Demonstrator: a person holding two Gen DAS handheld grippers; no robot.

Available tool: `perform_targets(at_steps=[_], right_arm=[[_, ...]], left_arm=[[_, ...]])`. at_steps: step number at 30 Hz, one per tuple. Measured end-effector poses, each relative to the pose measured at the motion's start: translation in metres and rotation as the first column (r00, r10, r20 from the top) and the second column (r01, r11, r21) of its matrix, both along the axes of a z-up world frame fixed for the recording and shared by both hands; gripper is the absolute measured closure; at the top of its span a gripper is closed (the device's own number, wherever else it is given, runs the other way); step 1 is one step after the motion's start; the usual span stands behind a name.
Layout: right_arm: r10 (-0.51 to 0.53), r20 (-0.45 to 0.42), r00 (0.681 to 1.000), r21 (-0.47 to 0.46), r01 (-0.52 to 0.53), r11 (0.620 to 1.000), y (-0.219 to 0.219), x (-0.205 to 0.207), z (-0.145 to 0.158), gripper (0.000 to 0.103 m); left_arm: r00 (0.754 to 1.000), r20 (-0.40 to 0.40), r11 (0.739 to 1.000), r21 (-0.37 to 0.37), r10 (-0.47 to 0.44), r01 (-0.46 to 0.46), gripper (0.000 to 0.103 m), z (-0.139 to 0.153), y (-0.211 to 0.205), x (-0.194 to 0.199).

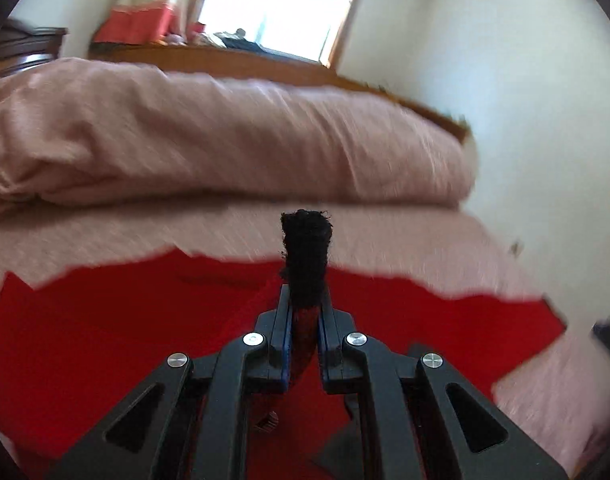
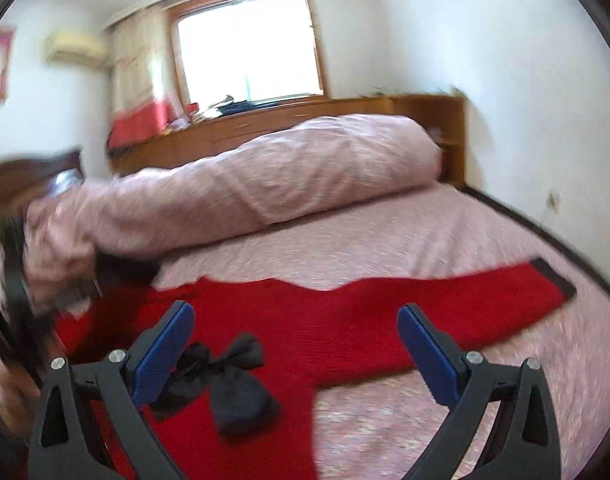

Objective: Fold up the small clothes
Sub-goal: 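Fold the held sleeve across the cardigan body with the left gripper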

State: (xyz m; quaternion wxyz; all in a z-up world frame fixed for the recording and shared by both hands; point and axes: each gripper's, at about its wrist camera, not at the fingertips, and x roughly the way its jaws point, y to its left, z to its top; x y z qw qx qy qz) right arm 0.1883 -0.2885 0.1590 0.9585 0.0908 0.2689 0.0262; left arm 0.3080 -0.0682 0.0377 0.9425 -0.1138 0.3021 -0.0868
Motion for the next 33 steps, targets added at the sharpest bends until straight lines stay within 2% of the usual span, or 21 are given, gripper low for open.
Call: perform_targets(at_steps=[3,6,13,20,24,28,30,33], right_arm=[[-0.042,-0.048,0.998,0.125,0.048,0.991,-0.032,0.003,-0.008,0.000],[-0.065,-0.089,0.994,0.150,0.078,0.986,-0.046,0.005,-0.015,0.000],[-0.079,-0.104,0.991,0.114,0.090,0.989,-0.052,0.000,-0.022,0.000],[-0.065,-0.127,0.990,0.130,0.082,0.988,-0.051,0.002,-0.026,0.000],[-0.021,-0.111,0.994,0.176,0.041,0.984,-0.048,0.002,-0.026,0.000],[-0.023,-0.124,0.992,0.131,0.040,0.991,-0.040,0.003,-0.027,0.000],[-0.030,-0.139,0.990,0.116,0.047,0.992,-0.038,0.004,-0.029,0.000],[-0.031,-0.163,0.986,0.124,0.052,0.991,-0.038,0.006,-0.034,0.000]], left_arm=[[1.000,-0.015,0.998,0.053,-0.024,0.024,0.099,-0.016,-0.019,-0.001],[0.999,-0.020,0.998,0.049,-0.028,0.029,0.099,-0.018,-0.026,-0.002],[0.998,0.002,0.998,0.014,-0.060,0.060,0.099,-0.015,-0.032,-0.008],[0.997,-0.001,0.995,0.077,-0.071,0.071,0.100,-0.024,-0.047,-0.009],[0.997,0.019,0.995,0.062,-0.080,0.079,0.100,-0.021,-0.048,-0.013],[0.995,0.046,0.993,0.076,-0.093,0.090,0.100,-0.017,-0.054,-0.017],[0.994,0.030,0.989,0.115,-0.102,0.098,0.100,-0.023,-0.062,-0.016],[0.993,0.005,0.986,0.123,-0.117,0.116,0.100,-0.029,-0.066,-0.015]])
